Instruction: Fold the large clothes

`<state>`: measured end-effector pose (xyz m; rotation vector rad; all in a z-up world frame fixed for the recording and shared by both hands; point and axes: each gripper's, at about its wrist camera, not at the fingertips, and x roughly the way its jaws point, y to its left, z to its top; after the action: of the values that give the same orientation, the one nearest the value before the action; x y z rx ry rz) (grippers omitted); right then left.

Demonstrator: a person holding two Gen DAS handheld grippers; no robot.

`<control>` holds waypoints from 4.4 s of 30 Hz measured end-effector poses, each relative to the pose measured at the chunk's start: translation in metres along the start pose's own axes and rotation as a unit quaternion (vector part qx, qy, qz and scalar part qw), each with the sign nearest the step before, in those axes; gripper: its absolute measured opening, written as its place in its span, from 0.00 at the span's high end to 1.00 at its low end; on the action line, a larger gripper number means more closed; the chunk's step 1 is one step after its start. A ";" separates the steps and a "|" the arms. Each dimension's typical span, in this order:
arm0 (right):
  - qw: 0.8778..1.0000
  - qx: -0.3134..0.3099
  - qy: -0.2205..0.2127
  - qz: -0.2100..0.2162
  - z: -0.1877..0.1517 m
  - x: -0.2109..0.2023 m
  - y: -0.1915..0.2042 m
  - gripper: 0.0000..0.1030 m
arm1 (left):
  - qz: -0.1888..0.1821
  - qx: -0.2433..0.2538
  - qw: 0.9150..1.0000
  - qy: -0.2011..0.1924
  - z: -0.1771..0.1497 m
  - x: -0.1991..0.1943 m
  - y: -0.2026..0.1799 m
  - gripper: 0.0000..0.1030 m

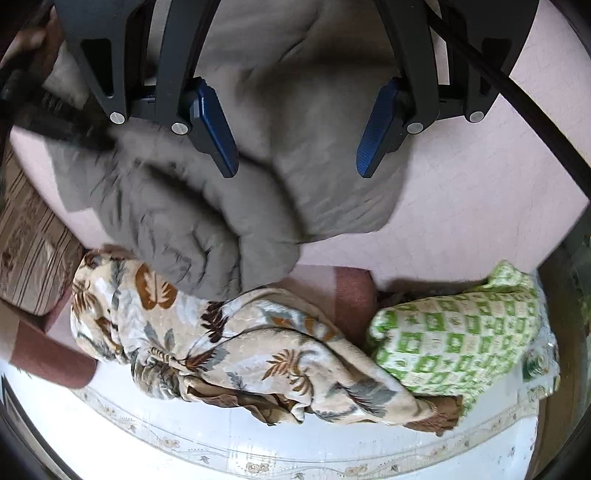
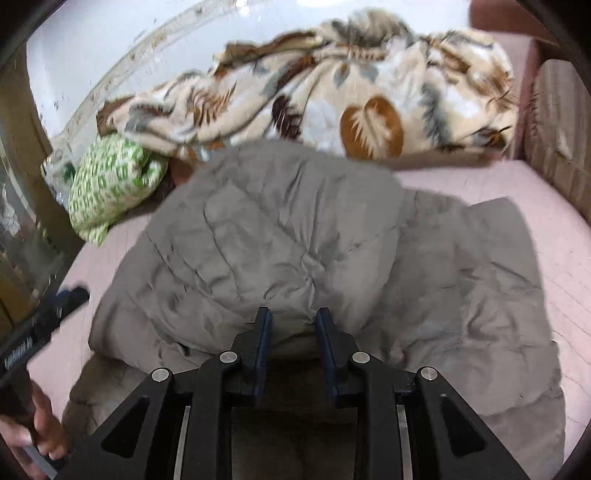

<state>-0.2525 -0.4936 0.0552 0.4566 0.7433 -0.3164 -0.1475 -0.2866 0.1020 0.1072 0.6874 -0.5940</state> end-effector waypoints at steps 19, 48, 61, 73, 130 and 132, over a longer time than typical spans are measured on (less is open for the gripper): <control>0.998 0.039 0.009 0.038 -0.008 -0.038 -0.009 0.69 | 0.016 0.024 0.997 0.071 -0.034 -0.008 -0.020 0.34; 0.999 -0.005 0.045 -0.026 -0.237 -0.180 0.014 0.62 | 0.077 0.071 0.991 0.081 -0.246 -0.176 -0.003 0.31; 0.997 -0.033 0.052 -0.041 -0.242 -0.171 0.023 0.49 | 0.090 0.083 0.989 0.086 -0.245 -0.170 -0.001 0.20; 0.997 -0.044 0.045 -0.042 -0.246 -0.171 0.024 0.49 | 0.097 0.087 0.989 0.063 -0.251 -0.171 -0.001 0.16; 0.996 -0.078 -0.017 -0.050 -0.272 -0.178 0.030 0.27 | 0.082 0.088 0.993 0.013 -0.271 -0.184 0.011 0.03; 0.995 -0.080 -0.017 -0.053 -0.273 -0.179 0.031 0.27 | 0.083 0.088 0.993 0.013 -0.271 -0.184 0.010 0.03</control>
<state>-0.5201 -0.3093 0.0144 0.2594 0.7557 -0.3605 -0.4089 -0.1129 0.0062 0.3343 0.6425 -0.4929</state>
